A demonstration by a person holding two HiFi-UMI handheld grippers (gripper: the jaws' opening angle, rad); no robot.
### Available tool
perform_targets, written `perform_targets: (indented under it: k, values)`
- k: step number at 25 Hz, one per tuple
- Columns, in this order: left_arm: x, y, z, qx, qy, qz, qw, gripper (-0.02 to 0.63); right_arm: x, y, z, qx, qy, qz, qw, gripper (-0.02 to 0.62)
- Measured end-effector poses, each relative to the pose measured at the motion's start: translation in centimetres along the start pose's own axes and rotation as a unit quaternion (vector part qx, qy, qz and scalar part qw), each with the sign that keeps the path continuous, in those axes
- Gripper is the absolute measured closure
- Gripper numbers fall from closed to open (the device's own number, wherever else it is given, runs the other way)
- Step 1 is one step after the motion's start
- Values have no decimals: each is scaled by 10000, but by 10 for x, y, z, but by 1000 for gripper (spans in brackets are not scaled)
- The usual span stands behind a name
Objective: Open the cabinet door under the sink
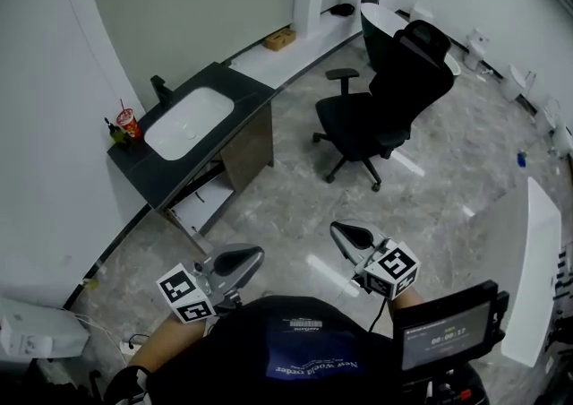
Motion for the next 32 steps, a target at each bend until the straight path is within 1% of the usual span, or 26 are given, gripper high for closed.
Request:
perform_targets:
  k: [3, 5, 8, 11, 15, 18, 20, 22, 24, 27, 30, 32]
  values:
    - [-16, 9, -7, 192, -106, -134, 9997, 606, -2, -26, -9, 35, 3, -238, 9997, 594]
    - [-35, 17, -16, 330, -115, -237, 9991, 606, -5, -47, -20, -16, 44, -419, 9991, 594]
    - [-84, 19, -39, 459, -150, -352, 9982, 606, 16, -93, -41, -12, 187, -528, 9984, 594]
    - [-99, 17, -47, 482, -271, -465, 9974, 606, 31, -111, -52, 61, 187, -574, 9982, 594]
    - [-115, 18, -54, 568, -390, -831, 9942, 606, 50, -135, -52, -8, 227, -890, 9958, 594]
    - [-136, 7, -58, 644, -403, -1220, 9896, 606, 79, -162, -51, -61, 100, -1186, 9929, 594]
    - [-152, -9, -62, 681, -433, -1464, 9859, 606, 102, -183, -56, -40, 58, -1440, 9896, 594]
    - [-153, -22, -56, 734, -562, -1695, 9812, 606, 117, -190, -54, -3, 185, -1758, 9843, 594]
    - [-147, -32, -45, 831, -712, -1997, 9737, 606, 130, -189, -46, 47, 390, -2066, 9776, 594]
    - [-151, -66, -44, 1064, -803, -2446, 9604, 606, 171, -197, -50, -11, 521, -2478, 9674, 594]
    - [-155, -103, -43, 1224, -869, -2757, 9495, 606, 211, -205, -56, -70, 603, -2843, 9568, 594]
    - [-158, -122, -40, 1288, -851, -2893, 9447, 606, 228, -212, -57, -88, 575, -3024, 9514, 594]
Point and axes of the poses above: the fingertips, and each gripper's own axes: y backward along the fingers, x to its right, z out of its underside, the point moved 4 cm from there along y, backward along the fingers, and after that the axes turned 5 degrees about x, right-handed, at the moved point
